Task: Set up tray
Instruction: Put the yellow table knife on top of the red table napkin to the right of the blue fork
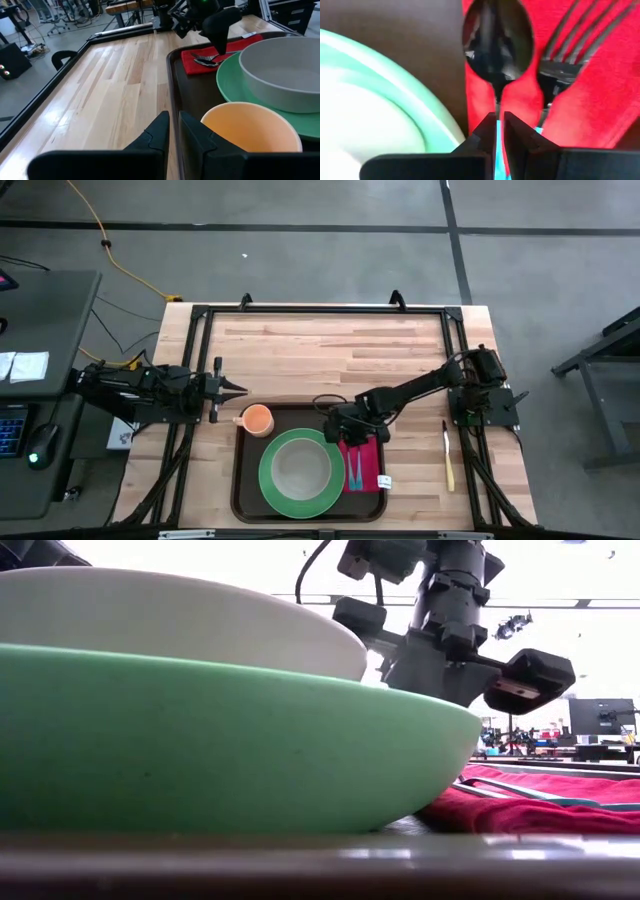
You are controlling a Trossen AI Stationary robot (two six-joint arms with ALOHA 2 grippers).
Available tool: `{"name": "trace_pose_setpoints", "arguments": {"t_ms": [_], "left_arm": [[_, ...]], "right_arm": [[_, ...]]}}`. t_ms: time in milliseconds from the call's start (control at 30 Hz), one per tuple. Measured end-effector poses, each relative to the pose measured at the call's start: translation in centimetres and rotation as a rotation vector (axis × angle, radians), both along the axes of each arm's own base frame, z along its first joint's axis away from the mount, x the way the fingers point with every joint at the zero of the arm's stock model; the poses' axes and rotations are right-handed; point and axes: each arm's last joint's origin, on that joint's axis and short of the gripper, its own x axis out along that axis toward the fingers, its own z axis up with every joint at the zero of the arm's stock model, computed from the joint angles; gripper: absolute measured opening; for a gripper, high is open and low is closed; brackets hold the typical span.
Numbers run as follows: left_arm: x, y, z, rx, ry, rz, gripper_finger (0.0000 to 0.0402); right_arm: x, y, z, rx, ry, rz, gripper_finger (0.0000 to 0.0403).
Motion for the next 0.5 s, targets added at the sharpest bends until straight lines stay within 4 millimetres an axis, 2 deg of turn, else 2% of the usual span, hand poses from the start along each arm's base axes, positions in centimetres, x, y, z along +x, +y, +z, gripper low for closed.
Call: {"name": "trace_pose_setpoints", "arguments": {"t_ms": [267,500], "left_arm": [[0.0,0.0,0.0,0.000,0.001,-0.001,0.0074],[0.0,0.0,0.0,0.000,0.000,-0.001,0.0074]], "right_arm": [[-0.5,0.0,0.8,0.024,0.014,0.006,0.0012],[-2.6,-0.6,4.1,-0.017,0.038,-0.042,0.0011]]}}
